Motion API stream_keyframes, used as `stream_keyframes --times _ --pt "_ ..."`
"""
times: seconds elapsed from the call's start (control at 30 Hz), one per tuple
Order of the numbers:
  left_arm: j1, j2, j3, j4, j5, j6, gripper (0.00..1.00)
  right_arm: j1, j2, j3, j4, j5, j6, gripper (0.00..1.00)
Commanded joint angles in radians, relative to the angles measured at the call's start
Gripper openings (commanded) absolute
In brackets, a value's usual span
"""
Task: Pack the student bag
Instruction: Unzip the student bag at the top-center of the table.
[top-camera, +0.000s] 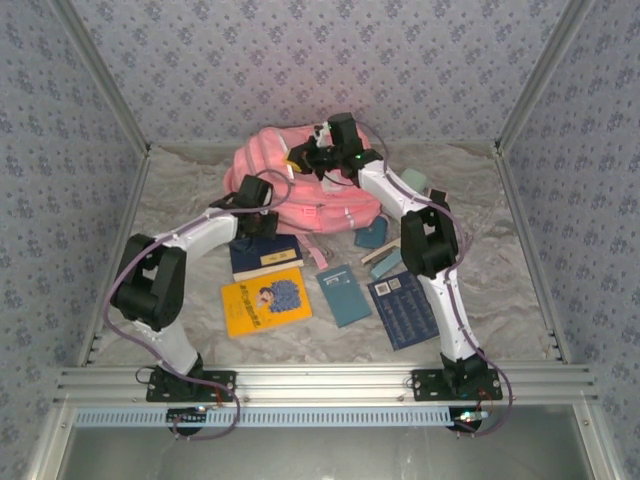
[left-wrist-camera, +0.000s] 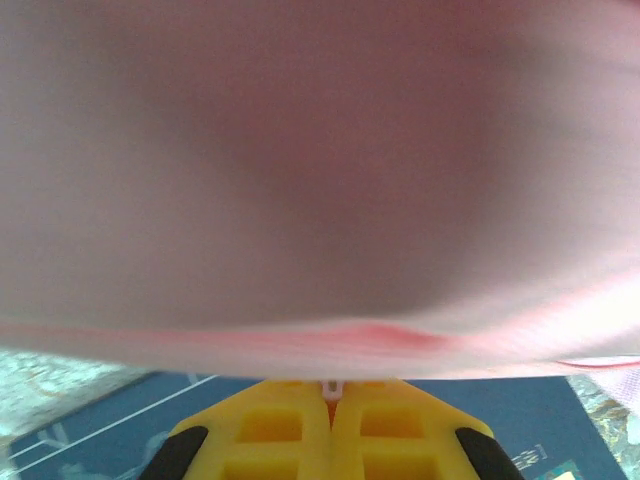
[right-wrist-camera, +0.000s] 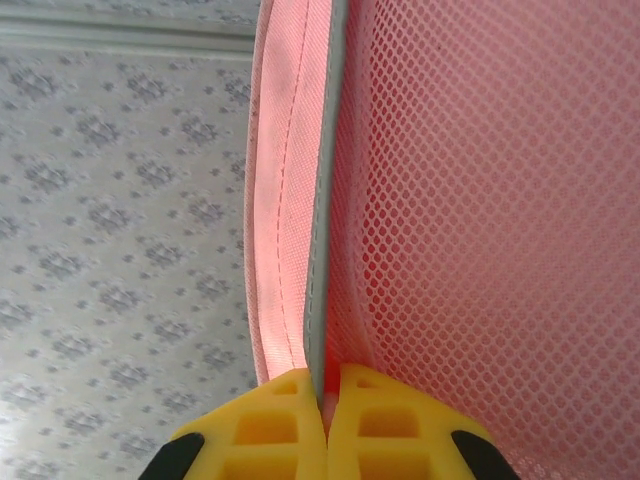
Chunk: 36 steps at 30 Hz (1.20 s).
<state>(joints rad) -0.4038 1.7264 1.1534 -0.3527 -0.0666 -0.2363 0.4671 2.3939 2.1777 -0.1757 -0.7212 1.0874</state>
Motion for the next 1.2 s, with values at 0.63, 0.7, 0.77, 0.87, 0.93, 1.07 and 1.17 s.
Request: stream_keyframes --times 0.63,0.7,0.77,0.87,0.93,1.07,1.17 --pt "0.24 -0.137 -0.017 -0.034 0.072 -0.071 0.0 0.014 -0.074 0.184 -0.551 -0.035 -0.599 0.0" --pt "0.27 -0.116 0.005 -0.049 0.089 -0.072 0.0 0.017 -0.075 0.19 -0.593 -0.029 -0.649 0.0" --pt "0.291 -0.108 0.017 -0.063 0.121 -0.087 0.0 0.016 -0.077 0.197 -0.638 0.004 -0.694 0.0" --pt "0.293 -0.148 -0.016 -0.036 0.179 -0.129 0.0 0.017 -0.081 0.206 -0.682 0.053 -0.714 0.29" --pt "0.293 -0.191 -0.05 -0.007 0.209 -0.172 0.0 0.016 -0.087 0.213 -0.704 0.082 -0.709 0.53" --pt "0.293 -0.277 -0.091 0.011 0.219 -0.225 0.0 0.029 -0.178 0.136 -0.719 0.205 -0.712 0.73" --pt "0.293 -0.341 -0.086 -0.005 0.19 -0.234 0.0 0.026 -0.313 -0.048 -0.64 0.335 -0.652 0.73"
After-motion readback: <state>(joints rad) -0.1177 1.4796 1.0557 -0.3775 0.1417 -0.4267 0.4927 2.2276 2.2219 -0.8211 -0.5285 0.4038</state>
